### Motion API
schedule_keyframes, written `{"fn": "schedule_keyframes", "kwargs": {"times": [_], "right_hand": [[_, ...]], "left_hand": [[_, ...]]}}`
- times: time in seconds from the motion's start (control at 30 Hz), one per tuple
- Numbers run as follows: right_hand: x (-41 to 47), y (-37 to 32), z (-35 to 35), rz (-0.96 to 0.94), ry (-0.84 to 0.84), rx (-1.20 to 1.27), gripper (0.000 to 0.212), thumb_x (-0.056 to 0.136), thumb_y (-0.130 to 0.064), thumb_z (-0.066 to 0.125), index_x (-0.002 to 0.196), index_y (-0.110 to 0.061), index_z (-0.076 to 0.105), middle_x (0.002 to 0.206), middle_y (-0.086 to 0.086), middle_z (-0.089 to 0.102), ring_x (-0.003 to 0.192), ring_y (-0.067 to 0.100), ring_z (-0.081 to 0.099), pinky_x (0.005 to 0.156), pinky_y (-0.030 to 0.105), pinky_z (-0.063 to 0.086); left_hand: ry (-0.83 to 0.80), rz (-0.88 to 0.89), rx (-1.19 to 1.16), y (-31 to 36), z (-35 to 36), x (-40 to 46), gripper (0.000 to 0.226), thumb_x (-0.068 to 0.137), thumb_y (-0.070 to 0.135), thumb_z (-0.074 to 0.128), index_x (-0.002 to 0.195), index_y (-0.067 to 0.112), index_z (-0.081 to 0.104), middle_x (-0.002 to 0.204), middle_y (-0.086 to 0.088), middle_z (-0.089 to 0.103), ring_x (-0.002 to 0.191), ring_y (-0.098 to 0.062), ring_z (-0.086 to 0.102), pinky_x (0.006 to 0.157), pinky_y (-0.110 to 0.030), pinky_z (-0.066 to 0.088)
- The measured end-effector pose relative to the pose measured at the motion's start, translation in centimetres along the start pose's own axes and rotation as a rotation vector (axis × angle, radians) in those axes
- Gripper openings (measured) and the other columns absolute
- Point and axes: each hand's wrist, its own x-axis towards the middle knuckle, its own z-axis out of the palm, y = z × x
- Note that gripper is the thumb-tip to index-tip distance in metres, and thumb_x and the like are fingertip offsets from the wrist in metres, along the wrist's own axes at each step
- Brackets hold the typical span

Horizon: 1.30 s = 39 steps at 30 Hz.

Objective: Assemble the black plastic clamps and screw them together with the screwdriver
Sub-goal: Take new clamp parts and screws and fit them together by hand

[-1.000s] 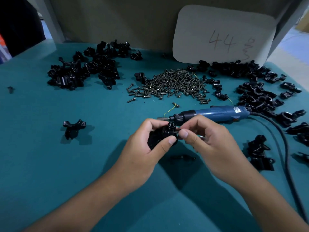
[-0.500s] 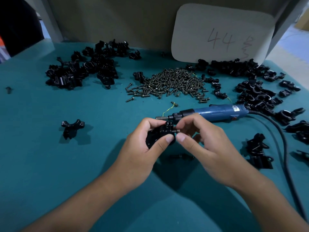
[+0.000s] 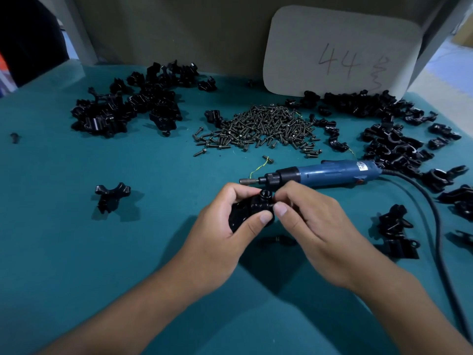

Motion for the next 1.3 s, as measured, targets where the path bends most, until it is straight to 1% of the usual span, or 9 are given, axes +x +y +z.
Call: {"fn": "schedule_keyframes", "kwargs": {"times": [0.2, 0.3, 0.4, 0.57, 0.77, 0.93, 1.07, 1.17, 1.3], "right_hand": [[0.0, 0.1, 0.0, -0.059, 0.005, -0.026, 0.027, 0.105, -0.045, 0.033, 0.084, -0.03, 0.041, 0.079, -0.014, 0.043, 0.073, 0.006, 0.046, 0.062, 0.018, 0.033], [0.1, 0.1, -0.6, -0.101, 0.039, -0.179, 0.017, 0.104, -0.045, 0.036, 0.095, -0.033, 0.045, 0.088, -0.018, 0.041, 0.081, 0.005, 0.044, 0.067, 0.03, 0.042], [0.1, 0.0, -1.2, -0.111, 0.053, -0.277, 0.02, 0.104, -0.05, 0.034, 0.095, -0.036, 0.045, 0.091, -0.018, 0.043, 0.085, 0.01, 0.046, 0.065, 0.039, 0.047], [0.0, 0.0, -0.9, -0.061, 0.027, -0.088, 0.029, 0.106, -0.054, 0.029, 0.09, -0.038, 0.047, 0.088, -0.014, 0.047, 0.084, 0.007, 0.051, 0.067, 0.024, 0.038], [0.1, 0.4, -0.7, -0.064, 0.083, -0.079, 0.009, 0.102, -0.044, 0.048, 0.098, -0.037, 0.05, 0.091, -0.024, 0.048, 0.083, -0.006, 0.05, 0.071, 0.004, 0.035], [0.1, 0.0, -0.5, -0.028, 0.021, -0.082, 0.03, 0.104, -0.055, 0.031, 0.084, -0.035, 0.041, 0.083, -0.016, 0.046, 0.078, 0.007, 0.049, 0.063, 0.023, 0.037], [0.0, -0.1, -0.3, 0.032, -0.002, -0.095, 0.042, 0.101, -0.061, 0.022, 0.075, -0.032, 0.038, 0.074, -0.012, 0.049, 0.069, 0.013, 0.049, 0.058, 0.041, 0.042], [-0.1, 0.0, -0.3, 0.024, 0.005, -0.061, 0.041, 0.101, -0.06, 0.025, 0.075, -0.031, 0.039, 0.074, -0.013, 0.049, 0.068, 0.011, 0.049, 0.057, 0.028, 0.037], [0.0, 0.0, -0.2, 0.019, 0.011, -0.023, 0.023, 0.103, -0.053, 0.039, 0.089, -0.035, 0.043, 0.085, -0.017, 0.048, 0.079, 0.009, 0.049, 0.063, 0.019, 0.036]], "left_hand": [[-0.023, -0.027, -0.071, 0.0, 0.2, 0.0, 0.025, 0.088, 0.04, 0.07, 0.11, 0.029, 0.063, 0.106, 0.011, 0.072, 0.099, -0.004, 0.067, 0.085, -0.017, 0.05], [-0.035, -0.079, -0.175, -0.2, 0.3, 0.3, 0.023, 0.087, 0.028, 0.068, 0.108, 0.021, 0.064, 0.101, 0.007, 0.075, 0.094, -0.006, 0.068, 0.084, -0.019, 0.051], [-0.061, -0.093, -0.189, -0.3, 0.1, 0.4, 0.024, 0.087, 0.031, 0.071, 0.107, 0.02, 0.065, 0.099, 0.005, 0.075, 0.091, -0.008, 0.069, 0.083, -0.02, 0.052], [-0.034, -0.059, -0.115, -0.2, 0.2, 0.2, 0.024, 0.08, 0.047, 0.069, 0.102, 0.036, 0.065, 0.101, 0.012, 0.073, 0.095, -0.003, 0.066, 0.085, -0.018, 0.05], [-0.017, -0.042, -0.131, -0.2, 0.1, 0.3, 0.016, 0.087, 0.028, 0.068, 0.102, 0.03, 0.064, 0.097, 0.017, 0.073, 0.09, 0.002, 0.067, 0.08, -0.012, 0.049], [-0.024, -0.028, -0.063, -0.1, 0.2, -0.1, 0.029, 0.083, 0.045, 0.069, 0.106, 0.03, 0.063, 0.1, 0.015, 0.071, 0.094, -0.002, 0.066, 0.083, -0.014, 0.048], [-0.043, -0.022, -0.025, 0.0, 0.3, -0.2, 0.026, 0.082, 0.049, 0.066, 0.104, 0.037, 0.062, 0.101, 0.014, 0.071, 0.095, -0.003, 0.066, 0.084, -0.016, 0.049], [-0.048, -0.012, -0.021, 0.1, 0.2, -0.2, 0.024, 0.084, 0.048, 0.066, 0.105, 0.037, 0.062, 0.102, 0.014, 0.071, 0.095, -0.003, 0.066, 0.083, -0.015, 0.049], [-0.024, -0.014, -0.055, 0.1, 0.0, 0.1, 0.023, 0.084, 0.046, 0.067, 0.104, 0.036, 0.063, 0.105, 0.012, 0.073, 0.097, -0.003, 0.067, 0.084, -0.015, 0.049]]}}
